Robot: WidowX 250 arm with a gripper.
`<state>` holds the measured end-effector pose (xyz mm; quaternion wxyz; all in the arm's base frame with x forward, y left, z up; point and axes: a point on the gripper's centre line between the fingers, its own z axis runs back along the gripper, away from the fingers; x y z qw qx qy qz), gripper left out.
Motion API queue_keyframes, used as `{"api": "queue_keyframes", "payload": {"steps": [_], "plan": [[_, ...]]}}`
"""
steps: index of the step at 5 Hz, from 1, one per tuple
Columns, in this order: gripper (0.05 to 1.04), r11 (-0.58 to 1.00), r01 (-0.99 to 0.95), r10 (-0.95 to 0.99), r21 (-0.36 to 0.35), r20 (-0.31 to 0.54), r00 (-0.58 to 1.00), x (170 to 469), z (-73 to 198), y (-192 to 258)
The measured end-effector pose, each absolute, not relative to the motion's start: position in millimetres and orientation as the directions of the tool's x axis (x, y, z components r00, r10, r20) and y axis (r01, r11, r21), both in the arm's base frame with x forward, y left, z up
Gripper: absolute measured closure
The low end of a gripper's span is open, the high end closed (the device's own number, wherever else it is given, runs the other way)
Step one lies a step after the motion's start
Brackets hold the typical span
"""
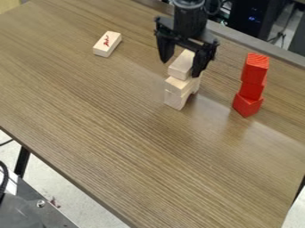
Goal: Take the rectangle block and put it on block on the left
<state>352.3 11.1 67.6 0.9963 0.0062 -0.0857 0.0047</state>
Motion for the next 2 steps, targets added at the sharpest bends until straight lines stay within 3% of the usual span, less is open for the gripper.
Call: {"api": "queue_keyframes", "payload": {"steps": [1,2], "plan": [[0.393,1.0,-0.013,0.011,0.011,0.178,0.984,353.5,67.8,11.6],[0.519,1.0,-0.016,0.014,0.007,0.18,0.984,353.6,68.4,11.1]]}}
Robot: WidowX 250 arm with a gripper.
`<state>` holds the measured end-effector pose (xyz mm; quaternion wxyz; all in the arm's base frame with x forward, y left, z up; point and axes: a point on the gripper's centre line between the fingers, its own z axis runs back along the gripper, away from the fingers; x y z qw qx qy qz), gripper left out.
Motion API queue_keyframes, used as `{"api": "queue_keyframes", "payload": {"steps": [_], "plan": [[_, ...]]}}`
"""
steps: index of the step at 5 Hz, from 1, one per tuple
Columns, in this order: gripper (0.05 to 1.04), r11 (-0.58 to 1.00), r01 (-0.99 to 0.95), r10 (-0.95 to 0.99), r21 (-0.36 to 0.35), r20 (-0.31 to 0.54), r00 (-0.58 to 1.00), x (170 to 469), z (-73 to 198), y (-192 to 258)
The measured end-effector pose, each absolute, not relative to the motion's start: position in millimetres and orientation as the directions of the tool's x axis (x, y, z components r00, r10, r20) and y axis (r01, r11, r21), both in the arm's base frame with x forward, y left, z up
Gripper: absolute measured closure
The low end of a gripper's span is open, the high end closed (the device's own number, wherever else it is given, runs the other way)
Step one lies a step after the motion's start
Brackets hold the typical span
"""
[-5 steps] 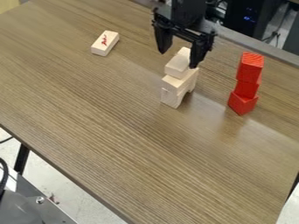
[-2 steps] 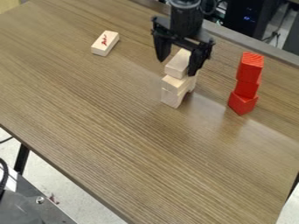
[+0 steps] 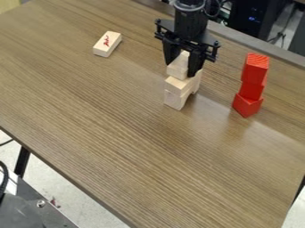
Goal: Take the rectangle block and put it on block on the left
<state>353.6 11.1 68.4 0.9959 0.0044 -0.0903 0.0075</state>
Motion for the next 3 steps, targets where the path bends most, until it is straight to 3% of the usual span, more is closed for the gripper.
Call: {"api": "queue_keyframes", "payload": {"steps": [2,3], "plan": [[0.52,0.998,-0.052,0.056,-0.025,0.203,0.978,353,79,19],[0.52,0.986,-0.158,0.165,-0.046,0.238,0.957,351,93,52]]}}
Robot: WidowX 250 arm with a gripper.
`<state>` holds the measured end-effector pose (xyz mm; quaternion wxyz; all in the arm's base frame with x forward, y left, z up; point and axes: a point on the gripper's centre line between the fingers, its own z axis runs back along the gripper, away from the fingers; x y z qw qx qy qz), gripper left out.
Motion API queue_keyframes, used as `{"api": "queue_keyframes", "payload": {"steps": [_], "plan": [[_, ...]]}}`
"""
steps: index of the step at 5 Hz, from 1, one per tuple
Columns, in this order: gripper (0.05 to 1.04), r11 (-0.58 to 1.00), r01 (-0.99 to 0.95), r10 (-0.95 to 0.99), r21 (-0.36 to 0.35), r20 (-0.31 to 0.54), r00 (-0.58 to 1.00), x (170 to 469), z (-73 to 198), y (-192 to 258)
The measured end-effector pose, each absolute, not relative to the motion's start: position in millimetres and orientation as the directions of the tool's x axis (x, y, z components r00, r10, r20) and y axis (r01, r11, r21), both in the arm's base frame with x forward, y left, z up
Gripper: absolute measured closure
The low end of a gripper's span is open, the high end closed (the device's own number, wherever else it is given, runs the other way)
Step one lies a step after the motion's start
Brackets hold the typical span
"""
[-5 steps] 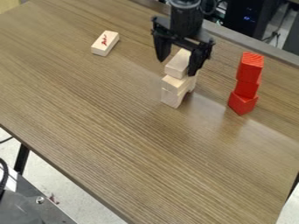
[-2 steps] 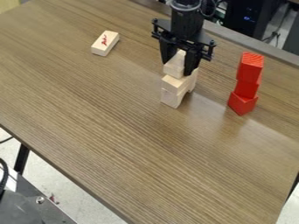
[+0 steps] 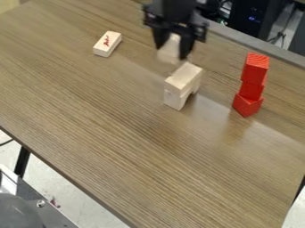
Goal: Take the rectangle block and put it on block on the left
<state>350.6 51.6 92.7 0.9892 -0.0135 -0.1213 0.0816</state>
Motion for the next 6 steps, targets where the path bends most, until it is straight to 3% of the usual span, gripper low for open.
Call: {"api": "queue_keyframes", "payload": {"steps": [3,6], "plan": [[0.52,0.956,-0.294,0.288,0.0,0.207,0.935,330,85,114],[0.52,0.968,-0.241,0.222,0.074,0.2,0.954,327,63,152]]}}
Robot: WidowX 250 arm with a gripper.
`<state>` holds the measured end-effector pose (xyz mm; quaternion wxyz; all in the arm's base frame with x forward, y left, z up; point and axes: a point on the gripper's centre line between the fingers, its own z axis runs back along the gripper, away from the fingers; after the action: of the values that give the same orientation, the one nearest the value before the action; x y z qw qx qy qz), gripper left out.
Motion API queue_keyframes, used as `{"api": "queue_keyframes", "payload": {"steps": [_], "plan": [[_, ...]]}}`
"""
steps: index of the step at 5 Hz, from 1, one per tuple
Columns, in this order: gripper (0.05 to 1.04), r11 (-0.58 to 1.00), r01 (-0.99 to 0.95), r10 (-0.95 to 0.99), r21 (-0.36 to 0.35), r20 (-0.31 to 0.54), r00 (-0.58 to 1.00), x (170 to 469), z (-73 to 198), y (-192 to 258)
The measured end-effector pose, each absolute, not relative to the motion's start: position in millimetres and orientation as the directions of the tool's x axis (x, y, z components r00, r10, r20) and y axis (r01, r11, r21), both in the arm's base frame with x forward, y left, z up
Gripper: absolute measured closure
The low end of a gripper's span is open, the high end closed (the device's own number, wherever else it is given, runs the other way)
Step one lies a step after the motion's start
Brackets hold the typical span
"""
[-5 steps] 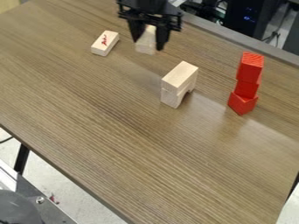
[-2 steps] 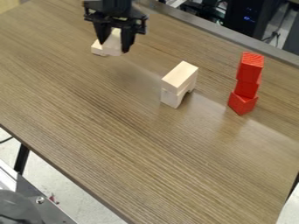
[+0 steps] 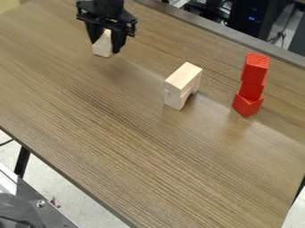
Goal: Take the rectangle block and put it on block on the left
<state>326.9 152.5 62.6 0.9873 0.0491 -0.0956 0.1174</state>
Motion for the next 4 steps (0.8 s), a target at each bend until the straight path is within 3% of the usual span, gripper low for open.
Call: {"api": "queue_keyframes", "payload": {"steps": [4], "plan": [[0.52,0.953,-0.284,0.261,0.101,0.198,0.945,343,51,181]]}}
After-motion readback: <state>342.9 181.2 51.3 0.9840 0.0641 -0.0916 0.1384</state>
